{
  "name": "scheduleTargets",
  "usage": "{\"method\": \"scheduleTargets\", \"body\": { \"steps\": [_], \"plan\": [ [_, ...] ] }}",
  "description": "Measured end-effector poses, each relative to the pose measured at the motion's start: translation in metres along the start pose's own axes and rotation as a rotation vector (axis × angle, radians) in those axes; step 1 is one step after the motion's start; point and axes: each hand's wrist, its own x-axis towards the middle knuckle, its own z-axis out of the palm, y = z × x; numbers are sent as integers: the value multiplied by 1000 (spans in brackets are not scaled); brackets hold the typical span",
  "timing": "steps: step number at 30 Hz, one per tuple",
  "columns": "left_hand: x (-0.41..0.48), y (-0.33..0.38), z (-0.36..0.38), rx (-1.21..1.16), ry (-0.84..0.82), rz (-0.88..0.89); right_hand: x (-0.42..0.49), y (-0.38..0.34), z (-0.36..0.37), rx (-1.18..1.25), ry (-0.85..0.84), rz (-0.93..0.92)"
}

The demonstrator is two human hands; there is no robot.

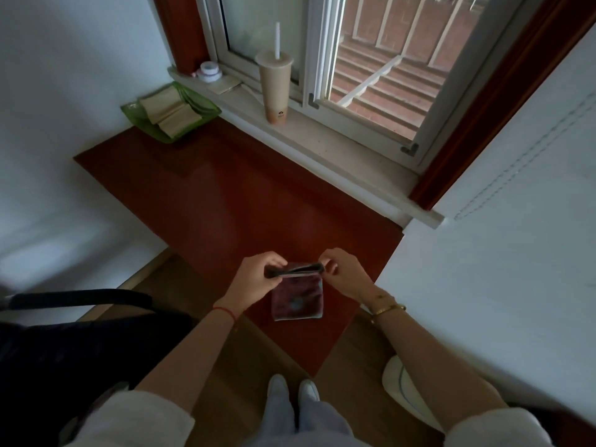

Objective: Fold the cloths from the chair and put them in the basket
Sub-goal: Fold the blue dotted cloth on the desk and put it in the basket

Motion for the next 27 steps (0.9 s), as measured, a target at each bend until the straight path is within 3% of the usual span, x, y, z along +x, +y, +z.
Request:
{"method": "scheduleTargets", "body": {
  "steps": [3,7,12,15,18,22,27],
  "plan": [
    [-24,-11,24,13,-51,28,-22,17,24,-9,-45,10],
    [-47,-24,54,31,-134,-75,-44,30,48,-67,-90,48],
    [-45,-28,58,31,94,-131,-42,33,51,40,59,159],
    [-29,-25,52,40,136,-319,-22,32,48,30,96,259],
    [-9,-19,49,-17,26,-494,0,26,42,19,18,319],
    [9,-15,54,-216,-19,-675,17,20,45,-53,-111,328],
    [11,-13,65,-354,25,-796,12,15,50,-3,-83,283]
  ]
}}
